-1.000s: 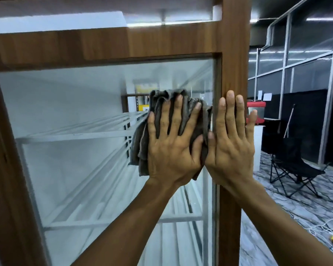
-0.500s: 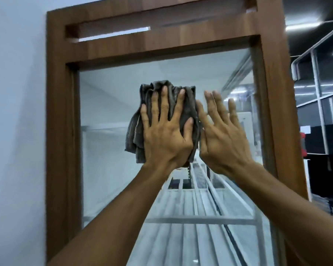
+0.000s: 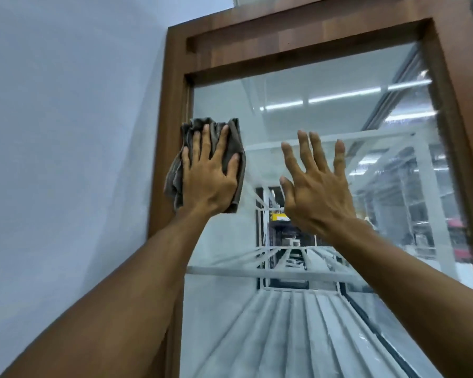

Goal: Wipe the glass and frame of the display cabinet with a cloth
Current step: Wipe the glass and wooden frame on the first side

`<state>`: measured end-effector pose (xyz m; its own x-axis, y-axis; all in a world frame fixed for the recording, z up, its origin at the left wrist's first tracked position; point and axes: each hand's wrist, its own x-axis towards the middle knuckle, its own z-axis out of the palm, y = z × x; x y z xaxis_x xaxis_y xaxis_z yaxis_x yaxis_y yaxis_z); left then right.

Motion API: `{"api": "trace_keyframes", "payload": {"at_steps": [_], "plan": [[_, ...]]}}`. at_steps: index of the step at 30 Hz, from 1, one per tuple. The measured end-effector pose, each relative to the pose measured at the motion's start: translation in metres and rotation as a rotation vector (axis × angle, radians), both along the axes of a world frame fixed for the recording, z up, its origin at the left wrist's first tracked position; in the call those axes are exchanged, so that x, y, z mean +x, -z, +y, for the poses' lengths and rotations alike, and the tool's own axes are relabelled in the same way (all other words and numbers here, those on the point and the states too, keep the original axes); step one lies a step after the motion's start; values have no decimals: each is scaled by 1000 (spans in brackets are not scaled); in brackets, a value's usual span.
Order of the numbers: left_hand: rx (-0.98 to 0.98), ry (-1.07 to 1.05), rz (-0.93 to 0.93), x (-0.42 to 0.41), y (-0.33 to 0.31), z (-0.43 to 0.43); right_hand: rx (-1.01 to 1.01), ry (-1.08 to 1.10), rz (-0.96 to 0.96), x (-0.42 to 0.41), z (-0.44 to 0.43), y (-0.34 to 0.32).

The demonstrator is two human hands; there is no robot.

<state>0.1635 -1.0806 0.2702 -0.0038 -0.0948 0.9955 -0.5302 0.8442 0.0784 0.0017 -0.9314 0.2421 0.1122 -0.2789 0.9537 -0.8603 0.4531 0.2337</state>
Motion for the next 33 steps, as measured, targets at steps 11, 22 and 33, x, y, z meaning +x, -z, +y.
{"api": "trace_keyframes", "payload": {"at_steps": [11,22,33], "plan": [[65,-51,37,-1,60,0,69,25,40,-6,9,36],[238,-78,133,-49,82,46,46,44,7,-41,42,65],[63,-63,46,-119,85,105,6,102,-34,-79,86,64]]}}
